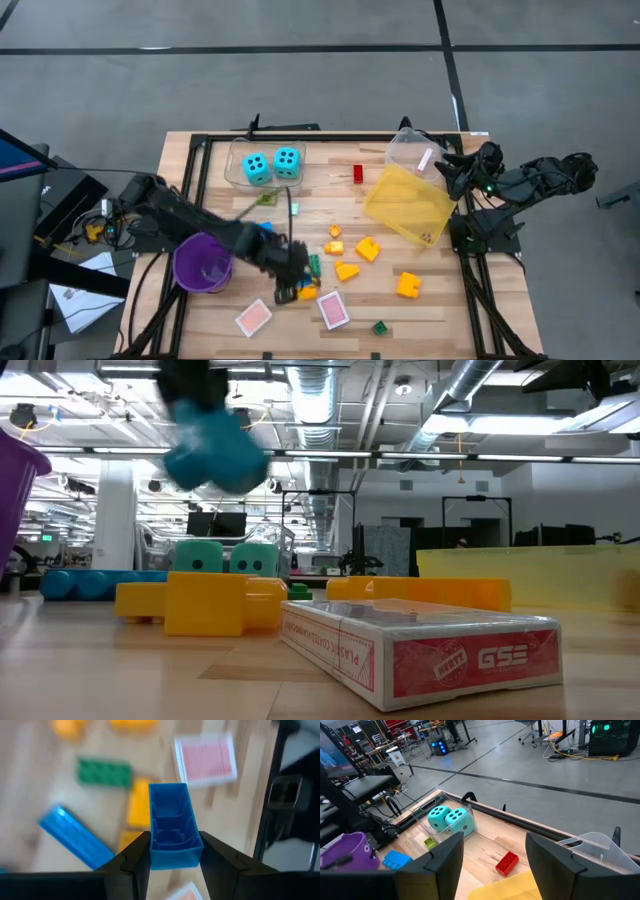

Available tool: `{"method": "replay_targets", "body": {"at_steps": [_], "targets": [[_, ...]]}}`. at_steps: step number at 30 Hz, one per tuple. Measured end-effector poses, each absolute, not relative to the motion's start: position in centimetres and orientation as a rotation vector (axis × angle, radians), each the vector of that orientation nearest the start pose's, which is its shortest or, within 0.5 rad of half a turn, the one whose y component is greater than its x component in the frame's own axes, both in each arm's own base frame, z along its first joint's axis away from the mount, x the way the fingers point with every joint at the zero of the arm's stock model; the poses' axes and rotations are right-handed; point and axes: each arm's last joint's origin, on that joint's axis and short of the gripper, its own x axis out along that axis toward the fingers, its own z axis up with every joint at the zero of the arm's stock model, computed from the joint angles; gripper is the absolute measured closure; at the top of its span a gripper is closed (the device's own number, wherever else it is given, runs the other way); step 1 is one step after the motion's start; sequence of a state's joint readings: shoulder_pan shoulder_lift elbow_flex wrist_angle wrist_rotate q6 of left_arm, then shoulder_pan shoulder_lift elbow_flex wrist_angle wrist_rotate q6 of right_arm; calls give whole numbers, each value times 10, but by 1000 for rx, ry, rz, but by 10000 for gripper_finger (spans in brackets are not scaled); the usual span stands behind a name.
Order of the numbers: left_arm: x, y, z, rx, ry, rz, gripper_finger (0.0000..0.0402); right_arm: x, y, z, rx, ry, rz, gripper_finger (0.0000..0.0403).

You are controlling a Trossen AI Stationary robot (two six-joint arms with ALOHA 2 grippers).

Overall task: Pick & Place Toys
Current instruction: Put the blue game piece into the yellow bin

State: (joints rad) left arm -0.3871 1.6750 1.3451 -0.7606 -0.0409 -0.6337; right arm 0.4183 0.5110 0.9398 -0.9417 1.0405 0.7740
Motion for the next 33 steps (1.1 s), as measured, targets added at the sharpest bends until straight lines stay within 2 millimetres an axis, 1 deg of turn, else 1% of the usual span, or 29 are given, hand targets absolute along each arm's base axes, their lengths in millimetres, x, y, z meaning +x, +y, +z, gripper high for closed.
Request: {"method": "replay_targets", "body": {"at_steps": [5,9,12,15,19,23,29,33], "targets": [[327,-81,288,-361,921,112,270,64,1,349,391,132,-709,198],[338,-47,306,-353,741,146,270,64,1,349,385,137,-704,198],[349,-28,315,-345,611,156,270,65,2,348,382,157,-677,198],[359,-14,325,-318,462,151,270,66,3,348,390,188,-626,198],[367,-3,340,-295,285,156,270,69,8,351,383,219,-492,198],[369,1,349,-252,193,171,270,75,12,362,354,158,-396,198],[370,-2,359,-234,86,145,270,81,15,381,315,17,-324,194],[370,-9,365,-237,33,119,270,89,19,390,336,-43,-265,172]]}}
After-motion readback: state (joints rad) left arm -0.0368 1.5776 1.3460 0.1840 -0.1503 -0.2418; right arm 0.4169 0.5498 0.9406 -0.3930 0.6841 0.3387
